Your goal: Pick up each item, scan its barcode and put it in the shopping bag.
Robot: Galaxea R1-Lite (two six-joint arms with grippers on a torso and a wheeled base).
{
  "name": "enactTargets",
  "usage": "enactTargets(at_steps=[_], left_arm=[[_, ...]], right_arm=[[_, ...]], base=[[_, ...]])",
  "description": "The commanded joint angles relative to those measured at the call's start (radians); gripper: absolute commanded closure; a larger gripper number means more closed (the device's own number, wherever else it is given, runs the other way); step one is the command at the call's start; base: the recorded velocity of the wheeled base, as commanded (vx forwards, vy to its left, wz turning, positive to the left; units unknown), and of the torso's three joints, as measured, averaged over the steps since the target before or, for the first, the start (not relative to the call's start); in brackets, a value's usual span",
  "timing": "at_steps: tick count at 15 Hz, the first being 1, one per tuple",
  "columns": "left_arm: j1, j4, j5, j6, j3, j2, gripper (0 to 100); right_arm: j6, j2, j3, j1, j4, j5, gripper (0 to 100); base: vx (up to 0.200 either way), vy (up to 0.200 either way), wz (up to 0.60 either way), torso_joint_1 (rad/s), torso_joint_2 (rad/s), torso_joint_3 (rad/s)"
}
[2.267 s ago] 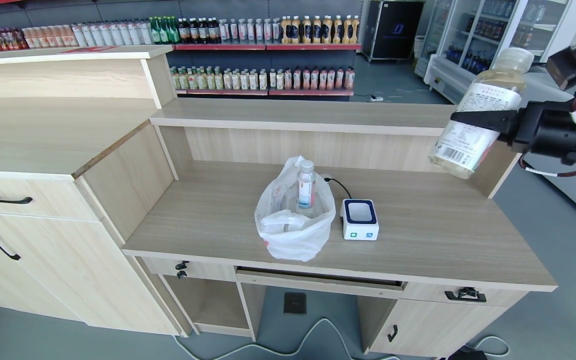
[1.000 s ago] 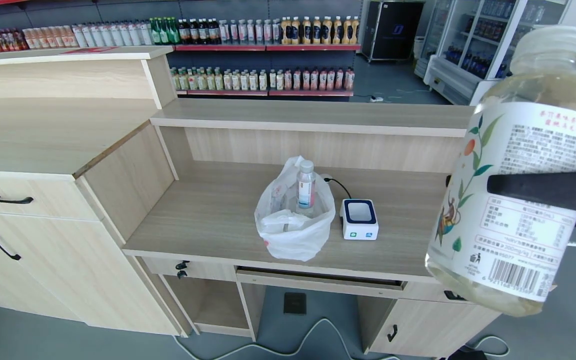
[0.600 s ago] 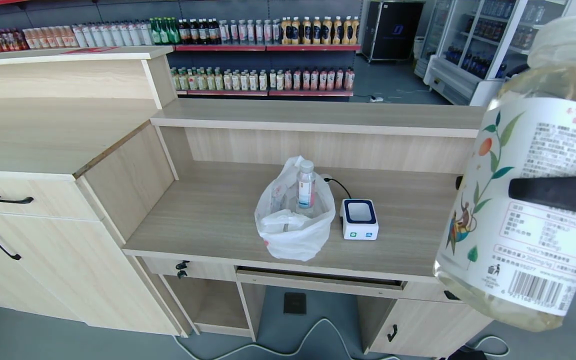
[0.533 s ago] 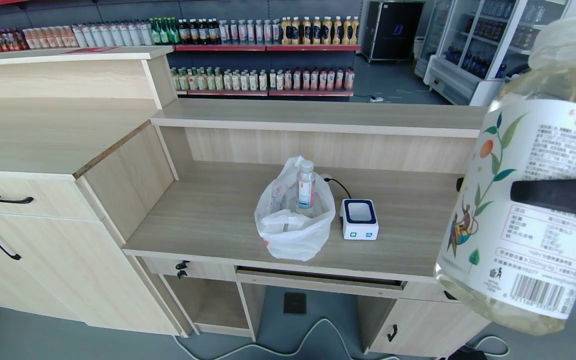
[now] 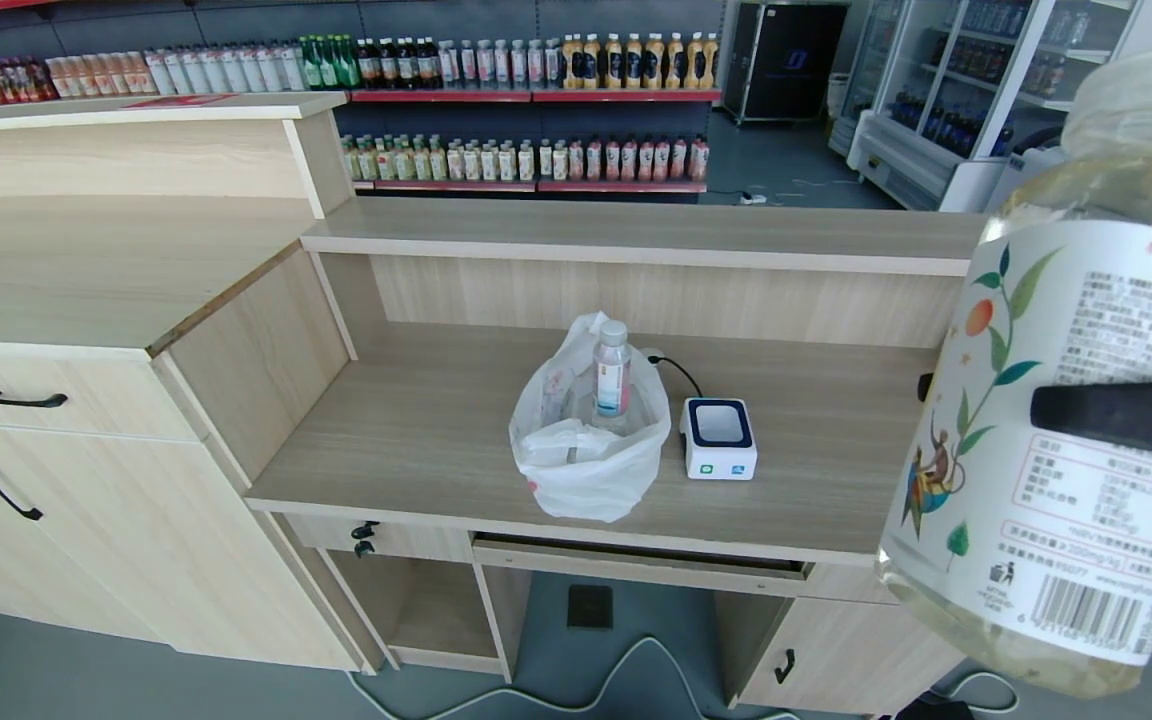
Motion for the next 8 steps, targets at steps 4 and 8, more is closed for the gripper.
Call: enactTargets(at_steps=[4,8], left_arm=[[0.000,0.000,0.000,0.000,0.000,0.002,0],[0.000,0.000,0.000,0.000,0.000,0.002,0]], right_arm=[[-0.002,-0.004,0.006,0.001,0.000,-0.003,100],[-0.006,0.002,0.003,-0.001,-0.001,-0.006,100]], base=[[0.000,0.000,0.00,0.000,0.00,0.000],[0.000,0.000,0.00,0.000,0.00,0.000]])
